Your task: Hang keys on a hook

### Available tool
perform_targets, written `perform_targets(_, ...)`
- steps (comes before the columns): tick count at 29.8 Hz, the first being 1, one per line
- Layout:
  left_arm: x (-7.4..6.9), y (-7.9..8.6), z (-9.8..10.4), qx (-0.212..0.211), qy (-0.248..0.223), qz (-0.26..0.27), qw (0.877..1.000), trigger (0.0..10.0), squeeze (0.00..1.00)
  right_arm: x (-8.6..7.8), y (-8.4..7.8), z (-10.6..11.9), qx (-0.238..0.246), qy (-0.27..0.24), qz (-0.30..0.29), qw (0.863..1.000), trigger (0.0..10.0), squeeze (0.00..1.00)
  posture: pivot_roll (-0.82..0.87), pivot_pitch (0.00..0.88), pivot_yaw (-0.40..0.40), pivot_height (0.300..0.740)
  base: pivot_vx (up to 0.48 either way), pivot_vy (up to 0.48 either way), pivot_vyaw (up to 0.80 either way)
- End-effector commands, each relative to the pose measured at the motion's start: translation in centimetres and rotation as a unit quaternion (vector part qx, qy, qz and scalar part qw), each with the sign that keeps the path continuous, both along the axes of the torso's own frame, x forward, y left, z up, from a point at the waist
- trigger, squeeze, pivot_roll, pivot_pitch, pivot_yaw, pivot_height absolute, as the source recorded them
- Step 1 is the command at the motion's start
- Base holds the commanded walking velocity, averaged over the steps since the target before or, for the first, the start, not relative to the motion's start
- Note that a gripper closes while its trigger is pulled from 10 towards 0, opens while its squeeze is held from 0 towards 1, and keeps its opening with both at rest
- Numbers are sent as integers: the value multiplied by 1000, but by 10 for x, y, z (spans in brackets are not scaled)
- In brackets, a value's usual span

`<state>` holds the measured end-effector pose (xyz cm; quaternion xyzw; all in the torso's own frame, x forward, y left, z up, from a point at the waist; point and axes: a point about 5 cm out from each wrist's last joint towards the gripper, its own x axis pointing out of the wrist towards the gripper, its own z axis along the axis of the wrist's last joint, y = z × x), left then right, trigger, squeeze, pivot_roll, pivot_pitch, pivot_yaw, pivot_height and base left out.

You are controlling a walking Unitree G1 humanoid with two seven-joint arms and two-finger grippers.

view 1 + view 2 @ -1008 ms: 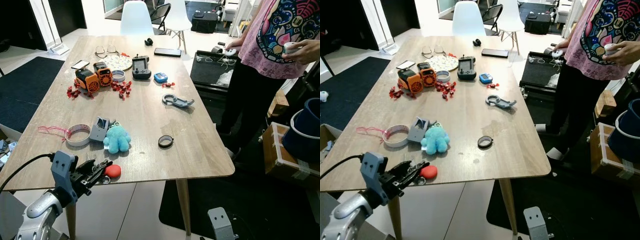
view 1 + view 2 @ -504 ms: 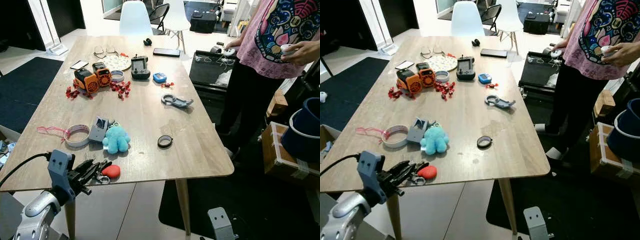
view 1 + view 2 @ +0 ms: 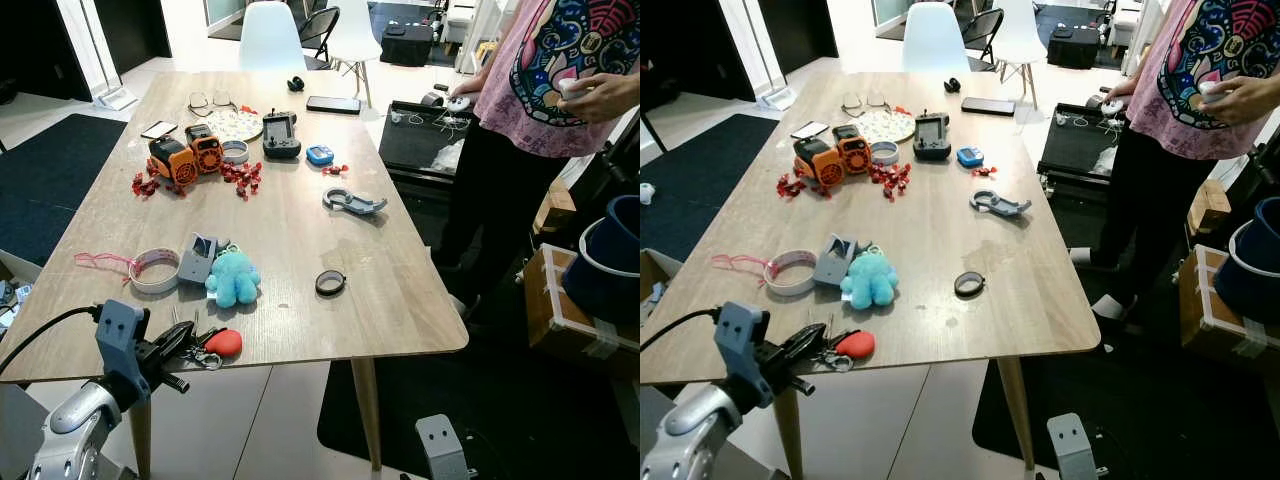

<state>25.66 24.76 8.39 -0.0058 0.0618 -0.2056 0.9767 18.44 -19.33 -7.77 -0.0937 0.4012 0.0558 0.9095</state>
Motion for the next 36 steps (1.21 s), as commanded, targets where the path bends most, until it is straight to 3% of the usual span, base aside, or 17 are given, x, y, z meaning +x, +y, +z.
perform_targets(1,3,-4,2,1,-9,4,1000,0,0,-5,-3,-2,0,6,-10,1000,10000,0,34,79,-25,740,0,0,0)
perform_targets(8,17,-18,1,26,-22,3,999,0,0,-4,-4,-2,-1,6,-11,1000,10000,0,27,80,-24,740,0,0,0)
perform_targets(16,26,-22,4,43,-32,14,998,0,0,-4,-5,-1,-2,5,-13,1000,10000,0,22,80,-23,740,0,0,0)
perform_targets(21,27,-18,17,14,-57,15,998,0,0,-4,-7,-1,-3,5,-15,1000,10000,0,24,80,-24,740,0,0,0)
perform_targets(27,19,-17,30,-14,-71,-40,997,0,0,-4,-6,-1,-2,6,-12,1000,10000,0,30,82,-27,740,0,0,0)
perform_targets(36,-13,0,19,51,-12,-158,986,0,0,-4,-4,-1,0,6,-11,1000,10000,0,36,83,-27,740,0,0,0)
